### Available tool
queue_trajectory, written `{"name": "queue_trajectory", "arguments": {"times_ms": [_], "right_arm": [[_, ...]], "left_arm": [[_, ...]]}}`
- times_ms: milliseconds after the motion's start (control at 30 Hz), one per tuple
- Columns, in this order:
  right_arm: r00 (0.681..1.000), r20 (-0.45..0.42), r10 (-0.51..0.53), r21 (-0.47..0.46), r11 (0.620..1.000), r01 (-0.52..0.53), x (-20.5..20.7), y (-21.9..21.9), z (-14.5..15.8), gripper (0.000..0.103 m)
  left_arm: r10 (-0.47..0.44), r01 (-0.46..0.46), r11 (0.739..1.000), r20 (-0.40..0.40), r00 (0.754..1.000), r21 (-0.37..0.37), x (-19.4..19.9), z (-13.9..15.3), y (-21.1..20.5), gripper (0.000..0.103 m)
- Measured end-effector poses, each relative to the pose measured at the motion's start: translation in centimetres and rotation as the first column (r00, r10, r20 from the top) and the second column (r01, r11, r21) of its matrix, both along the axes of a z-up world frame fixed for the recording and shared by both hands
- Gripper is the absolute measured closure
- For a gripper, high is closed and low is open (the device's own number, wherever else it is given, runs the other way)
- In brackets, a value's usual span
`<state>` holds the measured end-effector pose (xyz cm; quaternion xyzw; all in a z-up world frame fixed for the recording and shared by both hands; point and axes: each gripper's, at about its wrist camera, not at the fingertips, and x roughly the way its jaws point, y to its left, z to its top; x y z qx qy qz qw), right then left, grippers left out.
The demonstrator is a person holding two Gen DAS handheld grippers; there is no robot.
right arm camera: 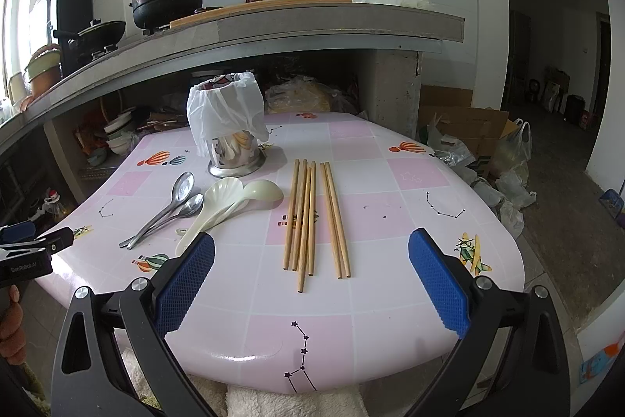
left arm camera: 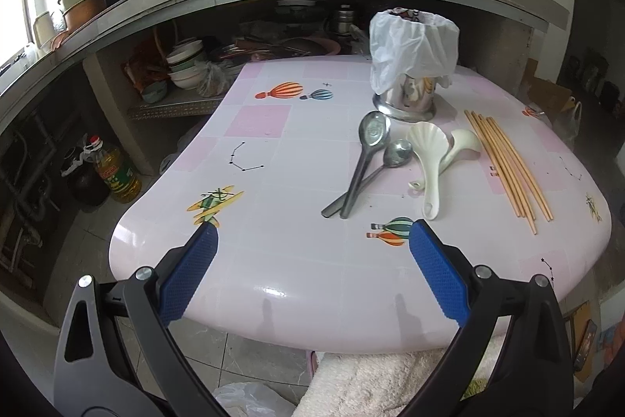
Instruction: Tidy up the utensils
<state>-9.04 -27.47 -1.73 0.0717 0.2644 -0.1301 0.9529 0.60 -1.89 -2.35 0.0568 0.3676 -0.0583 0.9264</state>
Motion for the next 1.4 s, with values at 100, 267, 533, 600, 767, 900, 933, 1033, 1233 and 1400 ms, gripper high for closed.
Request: {"name": "queue_trajectory", "arguments": {"times_ms": [100,267,533,600,767,900,933,1033,1233,1400], "right_arm": [[1.0,0.0,0.0,0.0,1.0,0.0,0.0,0.0,0.0,0.006],[1.0,-0.001,0.001,0.0,1.0,-0.001,0.0,0.0,0.0,0.006],[1.0,-0.001,0.0,0.0,1.0,0.0,0.0,0.0,0.0,0.006],[1.0,-0.002,0.0,-0.003,1.0,0.0,0.0,0.1,-0.1,0.006],[0.999,-0.032,-0.004,-0.015,1.0,0.004,1.1,0.2,-0.9,0.006],[0.998,-0.057,0.007,-0.032,0.999,-0.008,3.2,0.7,-1.5,0.006],[0.998,-0.064,0.012,-0.038,0.999,-0.015,3.9,0.8,-1.5,0.006],[0.996,-0.076,0.041,-0.061,0.997,-0.046,6.2,1.4,-1.4,0.006],[0.992,-0.079,0.096,-0.054,0.993,-0.1,10.6,2.1,-1.7,0.006],[0.984,-0.076,0.162,-0.01,0.987,-0.163,13.7,2.2,-2.6,0.006]], "left_arm": [[-0.012,0.012,1.0,-0.003,1.0,0.006,-0.1,-0.1,-0.4,0.008],[-0.016,0.016,1.0,-0.007,1.0,0.004,-0.1,-0.2,-0.5,0.008],[-0.015,0.015,1.0,-0.011,1.0,0.003,-0.1,-0.4,-0.5,0.008],[-0.015,0.015,1.0,-0.017,1.0,0.002,0.0,-0.6,-0.5,0.008],[-0.011,0.011,1.0,-0.03,1.0,0.014,1.1,-1.3,-0.5,0.008],[-0.024,0.025,0.999,-0.036,0.999,0.027,2.9,-1.7,-1.0,0.008],[-0.029,0.03,0.999,-0.037,0.999,0.03,3.6,-1.7,-1.2,0.008],[-0.028,0.029,0.999,-0.035,0.999,0.024,5.6,-1.7,-1.5,0.008],[-0.058,0.058,0.998,-0.067,0.996,0.005,9.9,-2.5,-2.0,0.008],[-0.161,0.153,0.983,-0.077,0.984,-0.102,12.6,-3.3,-1.8,0.008]]}}
